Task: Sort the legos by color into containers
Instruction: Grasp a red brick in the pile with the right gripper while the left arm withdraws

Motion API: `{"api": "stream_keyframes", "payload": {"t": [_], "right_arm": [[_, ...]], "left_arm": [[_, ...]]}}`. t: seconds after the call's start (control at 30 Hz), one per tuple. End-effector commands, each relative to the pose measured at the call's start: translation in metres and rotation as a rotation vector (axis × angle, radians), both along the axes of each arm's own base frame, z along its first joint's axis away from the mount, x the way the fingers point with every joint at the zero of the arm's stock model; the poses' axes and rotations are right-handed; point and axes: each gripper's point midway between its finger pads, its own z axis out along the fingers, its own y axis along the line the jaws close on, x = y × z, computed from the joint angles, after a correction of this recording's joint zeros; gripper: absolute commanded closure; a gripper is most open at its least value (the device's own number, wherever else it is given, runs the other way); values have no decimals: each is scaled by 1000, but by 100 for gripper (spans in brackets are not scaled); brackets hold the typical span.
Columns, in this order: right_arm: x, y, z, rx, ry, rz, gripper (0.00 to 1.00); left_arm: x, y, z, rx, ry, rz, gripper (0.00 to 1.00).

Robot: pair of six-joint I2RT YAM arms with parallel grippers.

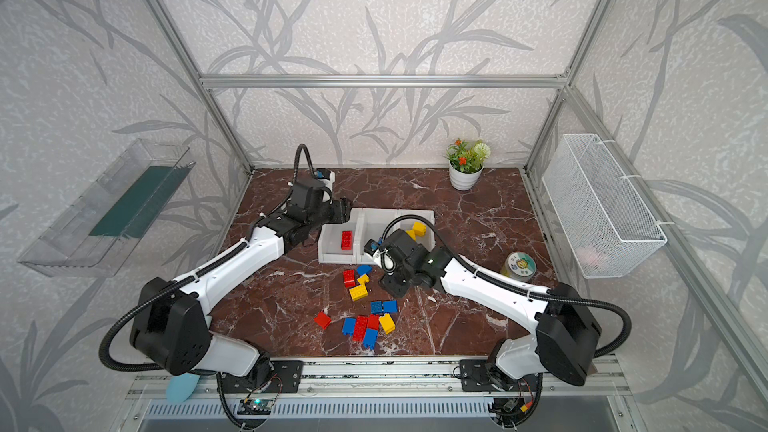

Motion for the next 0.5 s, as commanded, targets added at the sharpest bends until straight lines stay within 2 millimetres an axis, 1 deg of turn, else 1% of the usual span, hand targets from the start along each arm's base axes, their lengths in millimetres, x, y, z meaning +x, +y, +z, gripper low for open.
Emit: {"api": "stream_keyframes", "payload": {"t": [0.0,0.07,0.1,0.23,0.27,0.33,0.47], "right_arm": [[-24,25,-4,-24,39,154,38],[-30,34,-11,-42,61,182,37],[-43,44,-15,-53,64,227,36],[-61,65,-28,-103,74,309,32],[-65,68,-31,-123,72,325,31],[-72,68,-45,-193,88,351,30],[-81,68,-56,-247,90,378,27]], "left_arm": [[-3,31,5,-35,-20,105,33],[-5,43,3,-53,-20,135,33],[-7,47,2,-58,-20,144,33],[-11,55,-2,-61,-12,162,32],[-11,56,-3,-61,-10,162,32],[-12,57,-4,-63,-7,162,32],[-11,57,-6,-64,-1,156,32]]}}
